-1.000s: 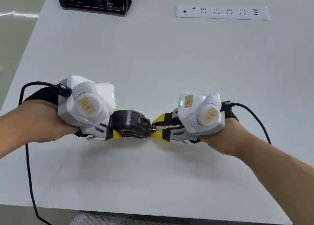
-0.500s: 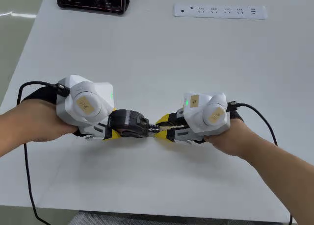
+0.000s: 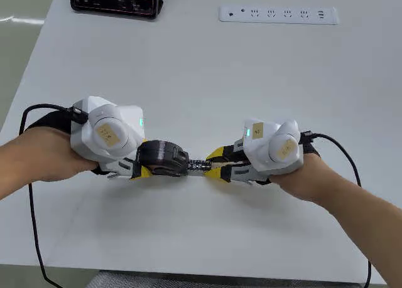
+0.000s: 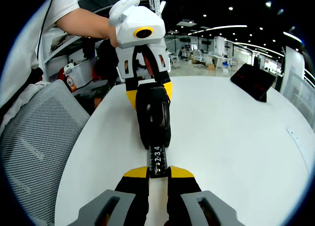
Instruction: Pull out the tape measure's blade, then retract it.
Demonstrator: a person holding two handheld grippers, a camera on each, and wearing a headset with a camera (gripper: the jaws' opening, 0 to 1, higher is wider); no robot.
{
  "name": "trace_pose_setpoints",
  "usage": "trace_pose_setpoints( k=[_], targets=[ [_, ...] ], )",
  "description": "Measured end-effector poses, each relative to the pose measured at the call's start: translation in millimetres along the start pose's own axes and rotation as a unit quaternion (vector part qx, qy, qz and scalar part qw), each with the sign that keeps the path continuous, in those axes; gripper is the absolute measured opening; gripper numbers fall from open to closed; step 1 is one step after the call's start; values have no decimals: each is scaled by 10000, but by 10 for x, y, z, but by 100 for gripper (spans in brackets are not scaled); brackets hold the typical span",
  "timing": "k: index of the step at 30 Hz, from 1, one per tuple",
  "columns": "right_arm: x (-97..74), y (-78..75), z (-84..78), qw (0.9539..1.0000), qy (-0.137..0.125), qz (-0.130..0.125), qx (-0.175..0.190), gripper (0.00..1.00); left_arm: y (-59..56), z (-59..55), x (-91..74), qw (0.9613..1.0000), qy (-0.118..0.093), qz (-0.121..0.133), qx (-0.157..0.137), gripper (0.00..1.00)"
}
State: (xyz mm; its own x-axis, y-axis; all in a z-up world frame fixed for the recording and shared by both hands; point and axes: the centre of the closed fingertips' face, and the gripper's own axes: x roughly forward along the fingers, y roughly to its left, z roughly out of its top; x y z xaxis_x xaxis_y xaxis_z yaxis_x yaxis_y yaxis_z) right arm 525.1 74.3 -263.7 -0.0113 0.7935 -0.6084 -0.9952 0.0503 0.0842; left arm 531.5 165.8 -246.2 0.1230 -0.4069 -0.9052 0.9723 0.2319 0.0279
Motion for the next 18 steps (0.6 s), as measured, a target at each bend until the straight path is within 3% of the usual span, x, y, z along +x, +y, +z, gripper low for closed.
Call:
trace_pose_setpoints(
  k=[18],
  targets=[
    [-141,-13,-74,9999,80,-83,-71,10,4,-11,5,10000,52,-11,4,26]
  ],
)
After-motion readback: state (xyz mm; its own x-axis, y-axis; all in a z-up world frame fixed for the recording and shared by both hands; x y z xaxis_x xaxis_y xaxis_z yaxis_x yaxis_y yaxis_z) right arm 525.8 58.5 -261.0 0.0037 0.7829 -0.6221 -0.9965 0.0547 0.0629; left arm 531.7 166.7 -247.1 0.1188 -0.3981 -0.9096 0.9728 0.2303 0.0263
